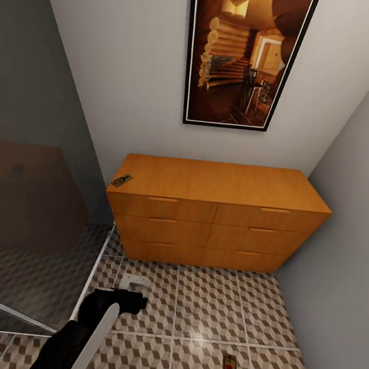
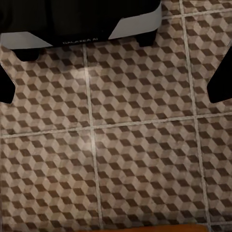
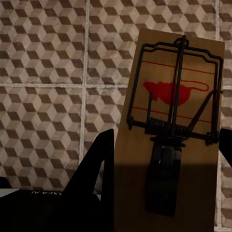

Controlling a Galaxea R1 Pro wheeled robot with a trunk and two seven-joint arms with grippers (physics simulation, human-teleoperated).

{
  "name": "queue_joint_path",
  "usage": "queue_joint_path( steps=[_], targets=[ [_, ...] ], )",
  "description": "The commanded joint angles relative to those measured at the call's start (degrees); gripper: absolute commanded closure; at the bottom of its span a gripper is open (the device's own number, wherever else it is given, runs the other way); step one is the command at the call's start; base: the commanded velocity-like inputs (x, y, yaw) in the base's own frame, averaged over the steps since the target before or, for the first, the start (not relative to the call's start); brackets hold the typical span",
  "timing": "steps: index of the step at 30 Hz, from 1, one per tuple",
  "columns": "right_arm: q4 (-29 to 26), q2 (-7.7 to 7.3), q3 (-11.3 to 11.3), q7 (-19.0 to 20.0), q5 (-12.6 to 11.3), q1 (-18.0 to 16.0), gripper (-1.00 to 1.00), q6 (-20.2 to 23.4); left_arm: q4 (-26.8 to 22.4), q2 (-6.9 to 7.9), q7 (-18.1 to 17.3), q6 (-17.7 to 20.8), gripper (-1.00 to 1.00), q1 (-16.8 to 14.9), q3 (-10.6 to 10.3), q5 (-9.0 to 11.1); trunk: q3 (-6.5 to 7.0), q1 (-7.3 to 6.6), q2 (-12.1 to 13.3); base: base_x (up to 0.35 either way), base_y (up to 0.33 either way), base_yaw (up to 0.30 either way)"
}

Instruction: Take the four mousetraps from the cabinet in the bathroom and place them on the bathroom floor. Make sure all four end up on the same floor surface, and ensure that at least two of them are either under or directly next to the same bathroom sink.

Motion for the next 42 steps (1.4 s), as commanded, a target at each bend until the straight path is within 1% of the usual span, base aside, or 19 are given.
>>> queue_joint_path(
  steps=[1,3,5,6,7,10,15,20,25,26,29,31,32,33,35,37,39,40,42],
  targets=[
    [0.1,0.0,0.27,0.52,-0.75,-0.05,1.0,-0.27,0.28,-0.17,0.6,0.19,-1.0,-1.21,0.01,0.61,-0.1,0.03,-0.1,0.0,0.0,0.0],
    [0.1,0.0,0.27,0.52,-0.75,-0.05,1.0,-0.27,0.82,-0.43,0.62,0.19,-1.0,-2.51,0.07,0.61,-0.1,0.03,-0.1,0.0,0.0,0.0],
    [0.1,0.0,0.27,0.52,-0.75,-0.05,1.0,-0.25,2.3,-0.81,1.04,0.2,-1.0,-4.85,0.2,0.61,-0.1,0.03,-0.1,0.0,0.0,0.0],
    [0.1,0.0,0.27,0.52,-0.75,-0.05,1.0,-0.25,5.66,-1.39,2.82,0.25,-1.0,-8.63,1.18,0.61,-0.1,0.03,-0.1,0.0,0.0,0.0],
    [0.1,0.0,0.27,0.52,-0.75,-0.05,1.0,-0.26,6.66,-1.5,3.34,0.26,-1.0,-9.64,1.61,0.61,-0.1,0.03,-0.1,0.0,0.0,0.0],
    [0.1,0.0,0.27,0.52,-0.75,-0.05,1.0,-0.28,13.13,-2.27,5.27,0.34,-1.0,-16.39,4.35,0.66,-0.1,0.03,-0.1,0.0,0.0,0.0],
    [0.1,0.0,0.28,0.52,-0.75,-0.05,1.0,-0.31,20.55,-2.61,5.85,0.38,-1.0,-23.69,6.24,0.72,-0.1,0.03,-0.1,0.0,0.0,0.0],
    [0.1,0.0,0.28,0.52,-0.75,-0.05,1.0,-0.25,23.28,-2.87,5.95,0.38,-1.0,-26.98,6.68,0.77,-0.1,0.03,-0.1,0.0,0.0,0.0],
    [0.1,0.0,0.3,0.52,-0.75,-0.05,1.0,-0.24,25.04,-2.9,5.97,0.45,-1.0,-28.88,7.36,0.78,-0.1,0.03,-0.1,0.0,0.0,0.0],
    [0.1,0.0,0.31,0.52,-0.75,-0.05,1.0,-0.24,25.36,-2.9,5.97,0.49,-1.0,-29.24,7.76,0.78,-0.1,0.03,-0.1,0.0,0.0,0.0],
    [0.1,0.04,0.33,0.52,-0.75,-0.05,1.0,-0.23,27.67,-2.89,5.91,0.85,-1.0,-31.61,10.93,1.09,-0.1,0.03,-0.1,0.0,0.0,0.0],
    [0.1,0.07,0.34,0.52,-0.75,-0.05,1.0,-0.23,30.45,-2.89,5.84,0.99,-1.0,-34.31,13.71,2.09,-0.1,0.03,-0.1,0.0,0.0,0.0],
    [0.1,0.07,0.35,0.52,-0.75,-0.05,1.0,-0.23,32.18,-2.89,5.83,0.99,-1.0,-35.85,14.54,3.14,-0.1,0.03,-0.1,0.0,0.0,0.0],
    [0.1,0.08,0.35,0.52,-0.75,-0.05,1.0,-0.23,33.1,-2.89,5.82,1.0,-1.0,-36.65,14.84,3.81,-0.1,0.03,-0.1,0.0,0.0,0.0],
    [0.1,0.08,0.34,0.52,-0.75,-0.05,1.0,-0.23,36.7,-2.89,5.82,0.94,-1.0,-39.75,15.53,7.24,-0.1,0.03,-0.1,0.0,0.0,0.0],
    [0.1,0.08,0.34,0.52,-0.75,-0.05,1.0,-0.23,38.18,-2.89,5.86,0.87,-1.0,-41.21,15.71,9.17,-0.1,0.03,-0.1,0.0,0.0,0.0],
    [0.1,0.08,0.34,0.52,-0.75,-0.05,1.0,-0.23,40.5,-2.87,6.0,0.76,-1.0,-44.2,15.89,12.35,-0.1,0.03,-0.1,0.0,0.0,0.0],
    [0.1,0.08,0.34,0.52,-0.75,-0.05,1.0,-0.23,41.68,-2.88,6.05,0.72,-1.0,-45.62,15.94,13.29,-0.1,0.03,-0.1,0.0,0.0,0.0],
    [0.1,0.09,0.35,0.52,-0.75,-0.05,1.0,-0.23,43.47,-2.84,6.1,0.69,-1.0,-47.63,15.98,14.14,-0.1,0.03,-0.1,0.0,0.0,0.0]
  ],
)
